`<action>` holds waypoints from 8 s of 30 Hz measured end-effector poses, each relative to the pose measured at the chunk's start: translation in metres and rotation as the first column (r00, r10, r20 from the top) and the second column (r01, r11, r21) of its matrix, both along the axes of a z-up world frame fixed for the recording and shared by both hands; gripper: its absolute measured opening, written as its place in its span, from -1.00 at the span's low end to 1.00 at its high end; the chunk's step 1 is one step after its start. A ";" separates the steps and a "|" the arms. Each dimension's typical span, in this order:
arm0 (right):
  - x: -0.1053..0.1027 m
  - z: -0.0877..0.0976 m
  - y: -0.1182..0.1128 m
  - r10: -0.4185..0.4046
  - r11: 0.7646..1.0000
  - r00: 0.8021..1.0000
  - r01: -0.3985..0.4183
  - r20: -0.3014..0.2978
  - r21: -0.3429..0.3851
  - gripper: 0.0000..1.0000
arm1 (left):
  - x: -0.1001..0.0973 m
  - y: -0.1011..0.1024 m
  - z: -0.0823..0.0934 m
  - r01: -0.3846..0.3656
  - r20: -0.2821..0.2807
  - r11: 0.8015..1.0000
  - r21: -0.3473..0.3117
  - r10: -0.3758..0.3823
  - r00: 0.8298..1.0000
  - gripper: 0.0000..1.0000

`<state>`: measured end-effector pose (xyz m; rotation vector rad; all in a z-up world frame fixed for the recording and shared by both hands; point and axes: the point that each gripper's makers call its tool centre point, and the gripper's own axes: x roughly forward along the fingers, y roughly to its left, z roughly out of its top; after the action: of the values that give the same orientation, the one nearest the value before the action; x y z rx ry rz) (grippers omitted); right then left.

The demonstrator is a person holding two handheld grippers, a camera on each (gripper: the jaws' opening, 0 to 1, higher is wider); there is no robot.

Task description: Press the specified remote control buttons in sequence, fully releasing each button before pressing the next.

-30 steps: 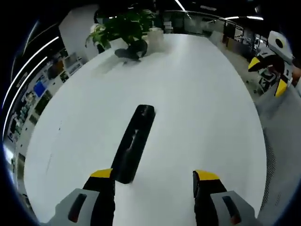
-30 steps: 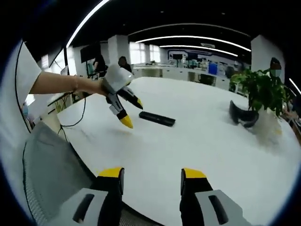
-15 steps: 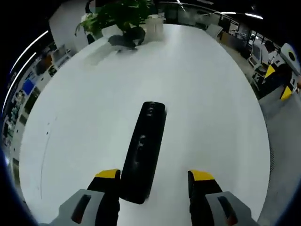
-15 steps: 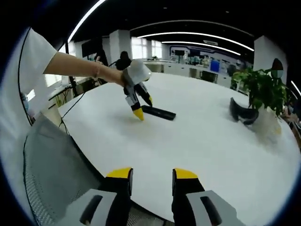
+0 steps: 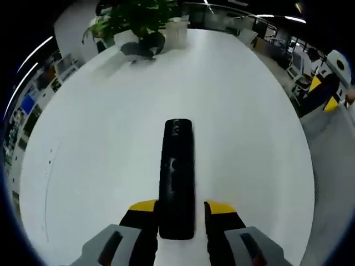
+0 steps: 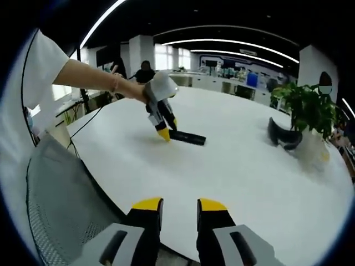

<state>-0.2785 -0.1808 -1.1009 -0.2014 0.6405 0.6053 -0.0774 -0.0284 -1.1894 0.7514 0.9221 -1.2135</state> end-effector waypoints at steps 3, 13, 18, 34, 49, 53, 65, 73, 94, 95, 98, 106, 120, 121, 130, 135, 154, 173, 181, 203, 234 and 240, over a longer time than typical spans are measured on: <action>0.000 0.001 0.000 -0.002 1.000 1.000 0.002 0.004 0.002 -0.62 | -0.002 -0.001 0.000 0.026 0.032 1.000 0.006 -0.026 0.999 -0.50; -0.001 0.001 0.001 -0.018 0.999 1.000 0.017 0.005 0.030 -0.66 | -0.023 0.000 0.000 0.052 0.051 0.999 0.008 -0.052 0.997 -0.51; 0.000 0.000 0.004 -0.013 0.999 1.000 0.013 0.002 0.038 -0.68 | -0.038 0.002 -0.002 0.074 0.051 0.997 0.025 -0.076 0.996 -0.51; 0.002 0.003 0.010 0.015 0.999 1.000 -0.015 0.015 0.040 -0.72 | -0.086 0.002 -0.004 0.118 0.046 0.993 0.017 -0.119 0.992 -0.51; 0.001 0.003 0.015 0.048 0.998 0.999 -0.049 0.016 0.030 -0.78 | -0.132 -0.005 -0.004 0.169 0.037 0.985 0.020 -0.169 0.985 -0.51; 0.000 0.000 0.017 0.068 0.998 0.998 -0.068 0.011 0.019 -0.79 | -0.139 -0.006 -0.004 0.174 0.037 0.985 0.021 -0.175 0.984 -0.51; -0.004 -0.011 0.027 0.150 0.988 0.988 -0.151 -0.043 -0.019 -0.83 | -0.161 -0.008 -0.004 0.182 0.043 0.983 0.034 -0.183 0.982 -0.51; -0.008 -0.020 0.035 0.214 0.976 0.972 -0.217 -0.093 -0.021 -0.85 | -0.173 -0.009 -0.004 0.181 0.052 0.983 0.031 -0.182 0.982 -0.51; -0.016 -0.049 0.044 0.430 0.868 0.852 -0.481 -0.299 -0.122 -1.00 | -0.187 -0.010 -0.004 0.233 0.058 0.972 0.026 -0.235 0.970 -0.51; -0.013 -0.052 0.043 0.429 0.865 0.850 -0.484 -0.306 -0.132 -1.00 | -0.186 -0.010 -0.004 0.237 0.058 0.971 0.023 -0.238 0.970 -0.51; -0.005 -0.054 0.042 0.421 0.865 0.853 -0.480 -0.310 -0.145 -1.00 | -0.186 -0.009 -0.005 0.206 0.021 0.979 0.012 -0.206 0.978 -0.51; 0.006 -0.063 0.052 0.441 0.857 0.848 -0.495 -0.294 -0.142 -1.00 | -0.186 -0.009 -0.005 0.218 -0.002 0.976 0.005 -0.218 0.976 -0.51; 0.015 -0.078 0.061 0.512 0.783 0.808 -0.578 -0.292 -0.230 -1.00 | -0.187 -0.010 -0.005 0.224 -0.006 0.974 0.032 -0.224 0.975 -0.51; 0.014 -0.079 0.061 0.518 0.776 0.802 -0.587 -0.297 -0.232 -1.00 | -0.187 -0.010 -0.005 0.224 -0.007 0.974 0.034 -0.224 0.975 -0.51; 0.012 -0.082 0.060 0.568 0.705 0.764 -0.644 -0.307 -0.297 -1.00 | -0.188 -0.009 -0.005 0.220 0.000 0.975 0.025 -0.220 0.975 -0.51; 0.016 -0.083 0.059 0.563 0.694 0.757 -0.651 -0.332 -0.307 -1.00 | -0.187 -0.009 -0.005 0.220 -0.001 0.975 0.019 -0.220 0.975 -0.51; 0.017 -0.081 0.059 0.520 0.809 0.827 -0.557 -0.213 -0.186 -1.00 | -0.188 -0.010 -0.006 0.231 -0.010 0.970 0.077 -0.231 0.973 -0.51; 0.007 -0.083 0.073 0.726 0.523 0.648 -0.738 -0.231 -0.426 -1.00 | -0.188 -0.010 -0.007 0.197 -0.026 0.972 0.125 -0.195 0.980 -0.51; 0.007 -0.081 0.069 0.730 0.505 0.638 -0.745 -0.246 -0.436 -1.00 | -0.187 -0.009 -0.006 0.185 -0.028 0.976 0.115 -0.183 0.983 -0.51; 0.016 -0.081 0.073 0.590 0.753 0.790 -0.613 -0.168 -0.237 -1.00 | -0.187 -0.010 -0.006 0.018 -0.016 0.999 0.028 -0.017 1.000 -0.51; 0.020 -0.084 0.087 0.716 0.529 0.649 -0.745 -0.257 -0.406 -1.00 | -0.187 -0.009 -0.006 0.145 -0.010 0.989 0.041 -0.145 0.989 -0.51; 0.021 -0.080 0.085 0.670 0.678 0.718 -0.696 -0.191 -0.236 -1.00 | -0.188 -0.009 -0.006 0.158 -0.006 0.987 0.033 -0.158 0.987 -0.51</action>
<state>-0.2578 -0.0961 -1.1814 -0.7254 0.7384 1.2585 -0.2653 -0.0374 -1.1950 0.8623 0.9005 -1.3412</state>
